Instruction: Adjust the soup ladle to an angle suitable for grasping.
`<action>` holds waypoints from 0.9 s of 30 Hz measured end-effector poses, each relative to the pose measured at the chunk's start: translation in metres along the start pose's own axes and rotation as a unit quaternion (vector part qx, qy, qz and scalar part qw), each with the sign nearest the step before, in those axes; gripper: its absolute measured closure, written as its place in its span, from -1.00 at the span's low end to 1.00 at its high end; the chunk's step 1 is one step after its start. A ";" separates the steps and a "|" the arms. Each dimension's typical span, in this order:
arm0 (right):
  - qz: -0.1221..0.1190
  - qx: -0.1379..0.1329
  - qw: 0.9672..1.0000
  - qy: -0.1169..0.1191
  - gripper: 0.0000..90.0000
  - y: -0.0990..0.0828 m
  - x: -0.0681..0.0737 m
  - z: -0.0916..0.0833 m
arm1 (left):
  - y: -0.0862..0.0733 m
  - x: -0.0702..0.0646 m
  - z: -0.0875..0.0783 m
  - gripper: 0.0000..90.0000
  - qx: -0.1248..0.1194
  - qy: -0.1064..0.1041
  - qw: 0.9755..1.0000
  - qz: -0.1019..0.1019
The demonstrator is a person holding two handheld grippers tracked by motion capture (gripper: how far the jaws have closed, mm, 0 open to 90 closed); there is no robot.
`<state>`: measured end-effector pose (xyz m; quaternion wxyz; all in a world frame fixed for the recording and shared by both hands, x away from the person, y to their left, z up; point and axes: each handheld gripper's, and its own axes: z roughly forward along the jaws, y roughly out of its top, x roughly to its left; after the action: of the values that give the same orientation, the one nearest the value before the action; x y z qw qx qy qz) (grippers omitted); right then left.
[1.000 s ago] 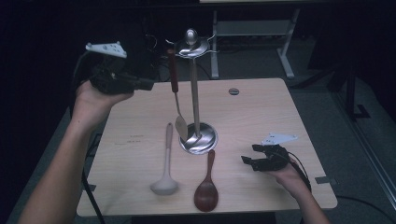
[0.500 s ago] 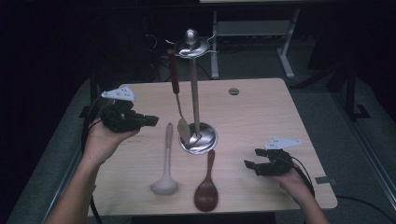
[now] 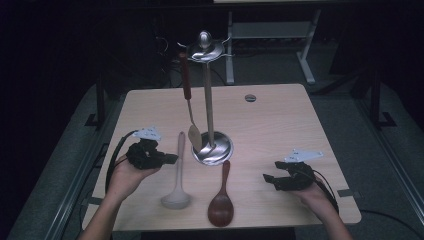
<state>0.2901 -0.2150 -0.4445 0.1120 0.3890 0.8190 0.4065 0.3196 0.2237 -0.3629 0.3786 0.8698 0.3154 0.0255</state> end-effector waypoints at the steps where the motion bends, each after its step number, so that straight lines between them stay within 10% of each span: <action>1: 0.002 0.002 1.000 0.000 -0.31 0.000 0.000 0.000 | -0.003 0.000 0.006 1.00 0.005 -0.002 1.000 0.000; 14: -0.002 0.001 1.000 -0.002 -0.31 0.000 0.000 0.001 | -0.037 -0.005 0.066 1.00 0.085 -0.022 0.996 -0.016; 27: -0.006 0.004 1.000 -0.004 -0.31 -0.001 0.000 0.001 | -0.051 -0.006 0.069 1.00 0.119 -0.027 0.992 -0.019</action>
<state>0.2905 -0.2149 -0.4461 0.1160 0.3865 0.8225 0.4007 0.3074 0.2022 -0.4458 0.2808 0.9031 0.3220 -0.0426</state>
